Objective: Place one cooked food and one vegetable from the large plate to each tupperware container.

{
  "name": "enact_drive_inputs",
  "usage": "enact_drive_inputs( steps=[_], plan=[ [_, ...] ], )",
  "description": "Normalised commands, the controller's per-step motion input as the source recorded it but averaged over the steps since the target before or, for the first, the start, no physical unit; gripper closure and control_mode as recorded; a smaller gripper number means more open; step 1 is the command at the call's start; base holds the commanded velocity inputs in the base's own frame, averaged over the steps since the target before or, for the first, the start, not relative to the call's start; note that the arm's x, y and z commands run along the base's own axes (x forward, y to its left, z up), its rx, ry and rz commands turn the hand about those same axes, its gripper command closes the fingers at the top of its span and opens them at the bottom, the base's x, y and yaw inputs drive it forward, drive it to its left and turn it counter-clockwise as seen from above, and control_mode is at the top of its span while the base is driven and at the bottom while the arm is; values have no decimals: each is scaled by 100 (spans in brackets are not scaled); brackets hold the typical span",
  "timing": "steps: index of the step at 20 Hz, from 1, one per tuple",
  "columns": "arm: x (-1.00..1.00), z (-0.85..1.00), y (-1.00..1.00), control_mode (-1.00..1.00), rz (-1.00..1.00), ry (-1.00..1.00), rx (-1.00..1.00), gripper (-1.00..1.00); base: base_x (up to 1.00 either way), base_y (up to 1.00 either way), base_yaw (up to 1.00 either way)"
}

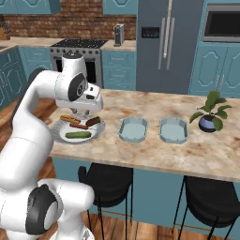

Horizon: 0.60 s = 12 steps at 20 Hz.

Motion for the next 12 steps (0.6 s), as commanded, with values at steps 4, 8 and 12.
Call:
enact_drive_inputs(
  steps=[4, 8, 12],
  plan=[
    [-29, -5, 0, -100, 0, 1, 0, -100, 0, 0, 0],
    [-85, -18, 8, -100, 11, -2, -6, -100, 0, 0, 0],
    [-17, -61, 12, -100, 27, 0, 0, -100, 0, 0, 0]
  ],
)
